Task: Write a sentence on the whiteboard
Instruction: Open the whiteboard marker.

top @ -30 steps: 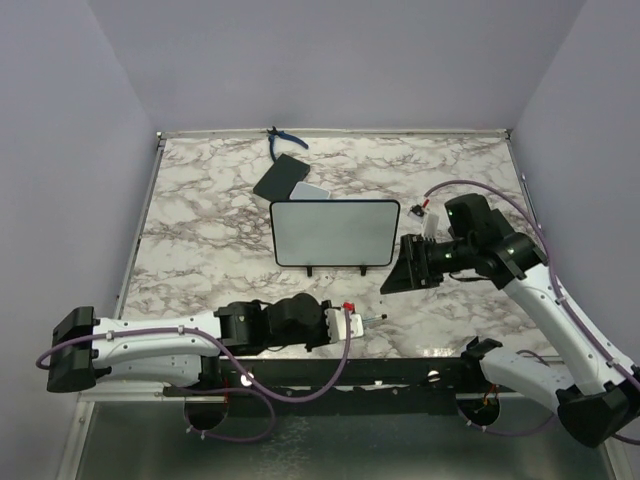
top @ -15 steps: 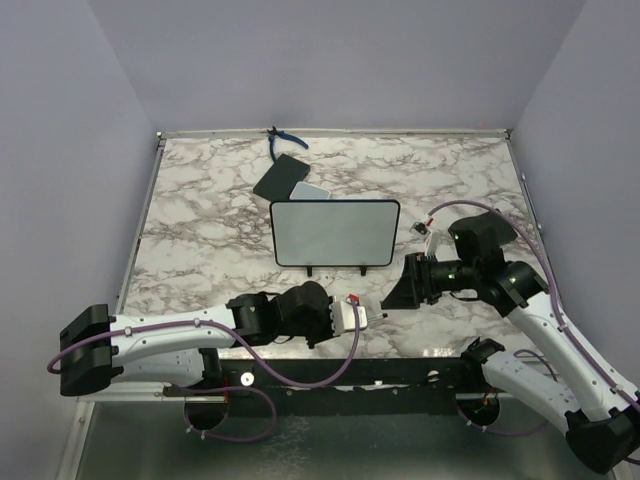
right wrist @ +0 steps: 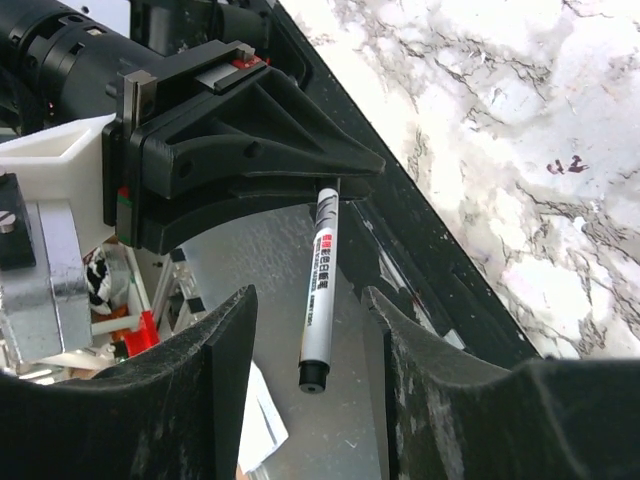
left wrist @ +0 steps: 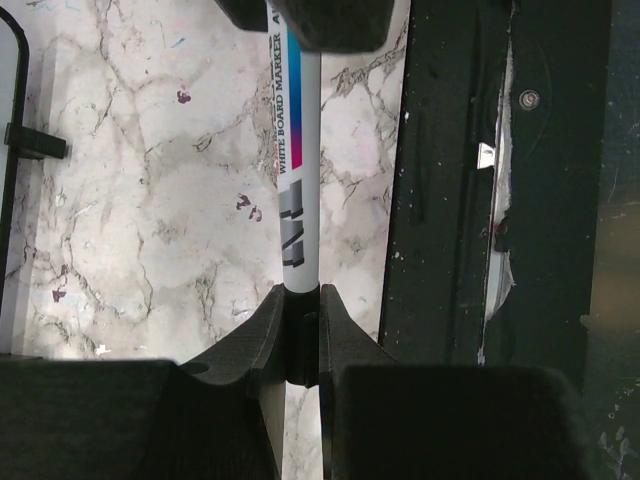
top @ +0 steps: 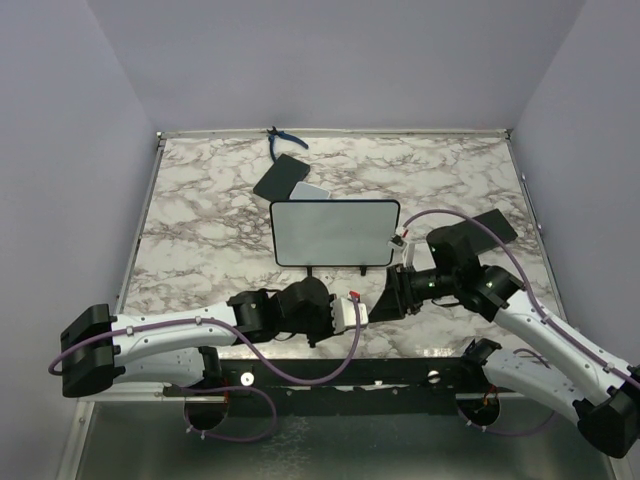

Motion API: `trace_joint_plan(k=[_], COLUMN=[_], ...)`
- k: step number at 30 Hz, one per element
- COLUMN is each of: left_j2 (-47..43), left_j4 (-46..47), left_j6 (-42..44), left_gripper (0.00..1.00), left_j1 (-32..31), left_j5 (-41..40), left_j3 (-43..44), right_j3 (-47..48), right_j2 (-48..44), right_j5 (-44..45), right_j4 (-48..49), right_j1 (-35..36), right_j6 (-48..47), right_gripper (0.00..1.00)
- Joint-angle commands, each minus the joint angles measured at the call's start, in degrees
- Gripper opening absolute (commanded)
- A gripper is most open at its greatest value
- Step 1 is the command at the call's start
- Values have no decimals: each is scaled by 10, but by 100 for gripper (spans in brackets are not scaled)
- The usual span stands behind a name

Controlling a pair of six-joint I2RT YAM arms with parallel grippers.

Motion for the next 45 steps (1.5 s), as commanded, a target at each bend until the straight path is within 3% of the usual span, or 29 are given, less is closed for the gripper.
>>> trace_joint_plan(k=[1,16,21,37,40,45], left_j2=[4,12,14,19,20,20], left_j4=[2,5,4,3,3,2], left_j6=[-7,-12,-12,-10,-10,-11], left_gripper=[0,0,0,0,0,0], left_j1=[8,28,28,28,28,28], left_j5=[31,55,59,67,65,49], left_j3=[16,22,22,23,24,24], right_j3=[-16,-56,-56,-59,-60,-58], right_j2=[-4,-15,-10,-2,-2,-5], right_j5=[24,84,89,91,97,106], right_j4=[66,110,115,144,138,138], right_j1=[17,74,80,84,86,88], right_j6=[32,81,83,86,83,81], right_gripper=[48,39,29,33,25,1])
